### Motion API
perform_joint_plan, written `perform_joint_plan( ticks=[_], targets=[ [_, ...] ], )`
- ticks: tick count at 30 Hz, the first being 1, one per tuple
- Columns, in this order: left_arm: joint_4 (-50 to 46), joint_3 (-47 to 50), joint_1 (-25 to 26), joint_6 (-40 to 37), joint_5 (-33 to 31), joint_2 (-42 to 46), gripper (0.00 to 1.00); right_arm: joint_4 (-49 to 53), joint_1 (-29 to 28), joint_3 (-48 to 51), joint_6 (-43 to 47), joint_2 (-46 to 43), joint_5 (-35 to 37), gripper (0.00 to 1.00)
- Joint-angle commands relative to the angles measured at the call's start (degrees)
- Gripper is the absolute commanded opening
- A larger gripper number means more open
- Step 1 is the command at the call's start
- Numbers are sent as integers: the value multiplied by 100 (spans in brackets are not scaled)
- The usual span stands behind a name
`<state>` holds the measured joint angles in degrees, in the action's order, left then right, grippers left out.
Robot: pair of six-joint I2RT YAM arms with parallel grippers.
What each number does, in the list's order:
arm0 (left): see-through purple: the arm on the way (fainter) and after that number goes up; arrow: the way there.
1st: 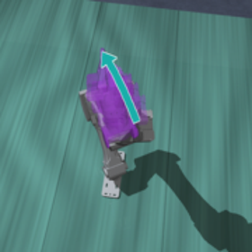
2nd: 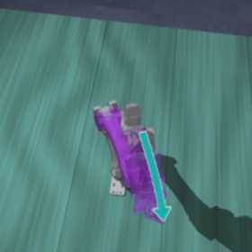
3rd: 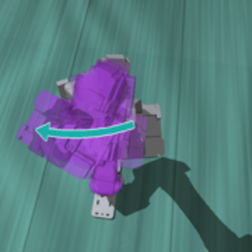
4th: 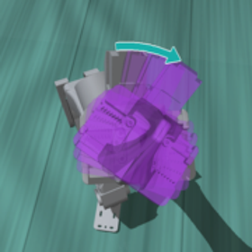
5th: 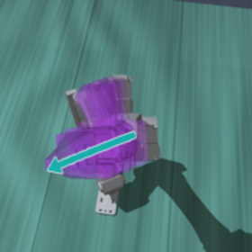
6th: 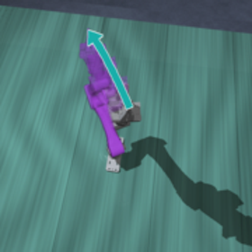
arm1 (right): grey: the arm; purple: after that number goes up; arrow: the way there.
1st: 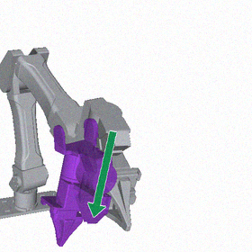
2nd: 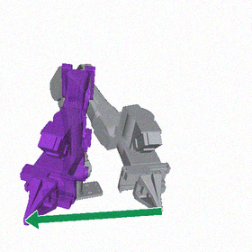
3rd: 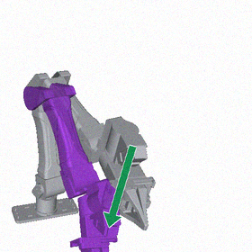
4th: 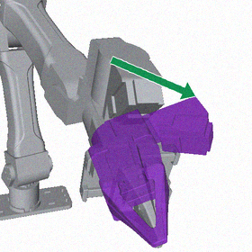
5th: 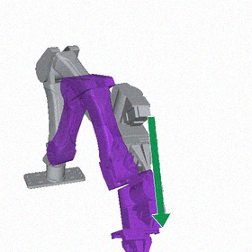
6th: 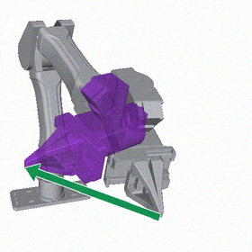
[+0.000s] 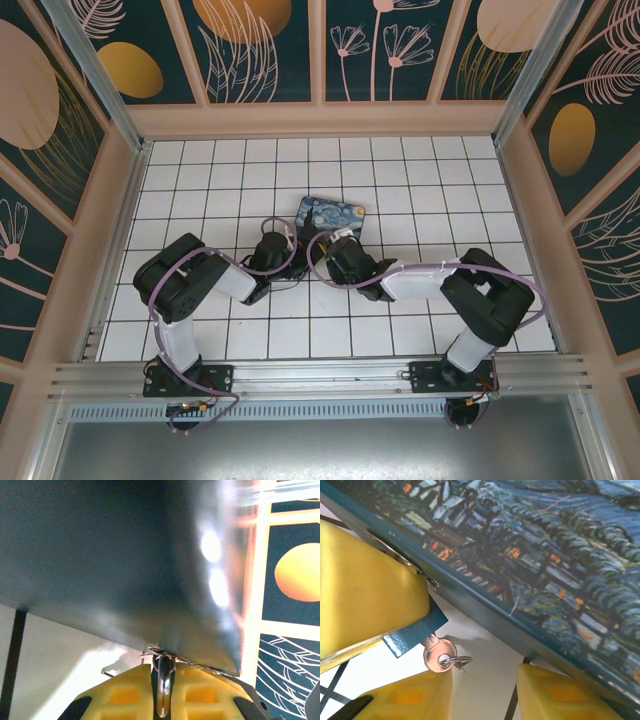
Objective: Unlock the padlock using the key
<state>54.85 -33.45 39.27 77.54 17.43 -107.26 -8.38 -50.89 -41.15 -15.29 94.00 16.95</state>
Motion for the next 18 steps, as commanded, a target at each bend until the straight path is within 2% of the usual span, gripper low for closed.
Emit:
perform_joint_plan(
  ticks=[1, 12, 18],
  targets=[
    [-282, -13, 64, -125, 331, 88, 0, -166, -70, -368, 146, 154, 211, 38],
    [-299, 1, 62, -125, 390, 73, 0, -164, -62, -777, 145, 433, 481, 24],
    [-265, 97, 63, -127, 410, 48, 0, -74, 71, -1084, 210, 364, 240, 13]
  ],
)
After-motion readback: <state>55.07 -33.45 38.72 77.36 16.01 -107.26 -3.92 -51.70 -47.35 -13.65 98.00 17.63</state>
